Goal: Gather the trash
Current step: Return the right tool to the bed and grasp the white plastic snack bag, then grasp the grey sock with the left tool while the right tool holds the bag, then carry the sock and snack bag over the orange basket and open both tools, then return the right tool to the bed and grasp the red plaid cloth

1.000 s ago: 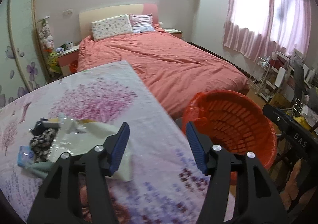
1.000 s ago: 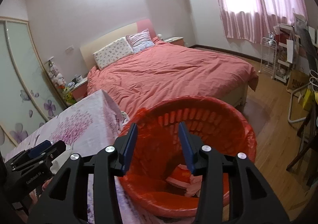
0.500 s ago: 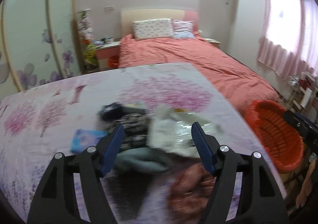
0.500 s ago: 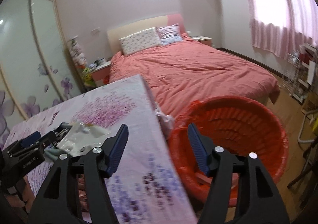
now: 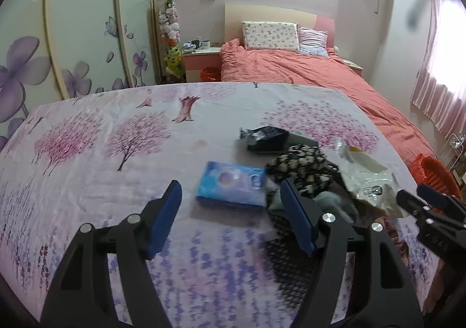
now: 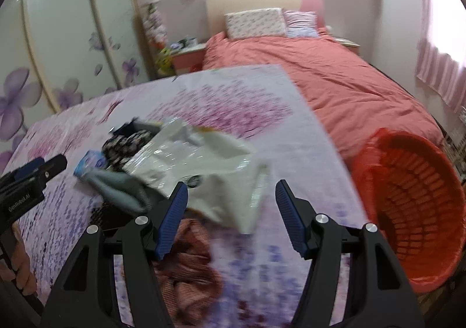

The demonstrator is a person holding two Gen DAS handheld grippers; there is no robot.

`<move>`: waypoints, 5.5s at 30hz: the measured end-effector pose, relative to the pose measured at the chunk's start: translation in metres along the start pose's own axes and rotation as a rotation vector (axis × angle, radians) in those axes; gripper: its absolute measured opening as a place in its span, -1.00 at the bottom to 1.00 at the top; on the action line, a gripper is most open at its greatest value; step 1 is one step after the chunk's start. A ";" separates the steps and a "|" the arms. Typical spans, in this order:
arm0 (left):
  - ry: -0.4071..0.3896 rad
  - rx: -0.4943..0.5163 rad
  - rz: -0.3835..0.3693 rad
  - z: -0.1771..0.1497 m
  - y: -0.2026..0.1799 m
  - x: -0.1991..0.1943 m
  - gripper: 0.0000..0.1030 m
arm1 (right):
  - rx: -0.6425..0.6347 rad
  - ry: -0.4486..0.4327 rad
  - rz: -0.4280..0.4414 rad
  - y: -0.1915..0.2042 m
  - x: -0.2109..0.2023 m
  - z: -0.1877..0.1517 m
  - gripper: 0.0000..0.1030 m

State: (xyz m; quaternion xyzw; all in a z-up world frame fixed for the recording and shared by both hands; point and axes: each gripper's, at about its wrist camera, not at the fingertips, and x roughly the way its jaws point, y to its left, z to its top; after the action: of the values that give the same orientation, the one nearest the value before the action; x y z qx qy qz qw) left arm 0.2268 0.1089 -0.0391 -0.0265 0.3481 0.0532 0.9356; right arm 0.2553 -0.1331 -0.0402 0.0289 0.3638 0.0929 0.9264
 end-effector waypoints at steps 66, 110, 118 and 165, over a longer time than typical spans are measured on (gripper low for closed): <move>0.053 0.105 -0.235 -0.004 -0.048 0.014 0.02 | 0.102 0.102 -0.088 -0.039 0.042 0.014 -0.83; -0.074 0.157 -0.441 0.048 -0.166 -0.074 -0.79 | 0.289 -0.085 -0.068 -0.123 -0.094 0.006 -0.82; -0.044 0.224 -0.556 0.036 -0.245 -0.066 -0.79 | 0.398 -0.057 -0.188 -0.187 -0.091 -0.015 -0.82; -0.008 0.276 -0.400 0.009 -0.246 -0.017 -0.15 | 0.374 -0.048 -0.221 -0.191 -0.091 -0.019 -0.06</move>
State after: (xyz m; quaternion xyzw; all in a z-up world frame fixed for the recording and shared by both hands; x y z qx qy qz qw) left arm 0.2485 -0.1361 -0.0181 0.0334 0.3362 -0.1811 0.9236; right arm 0.2058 -0.3382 -0.0165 0.1625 0.3536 -0.0792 0.9178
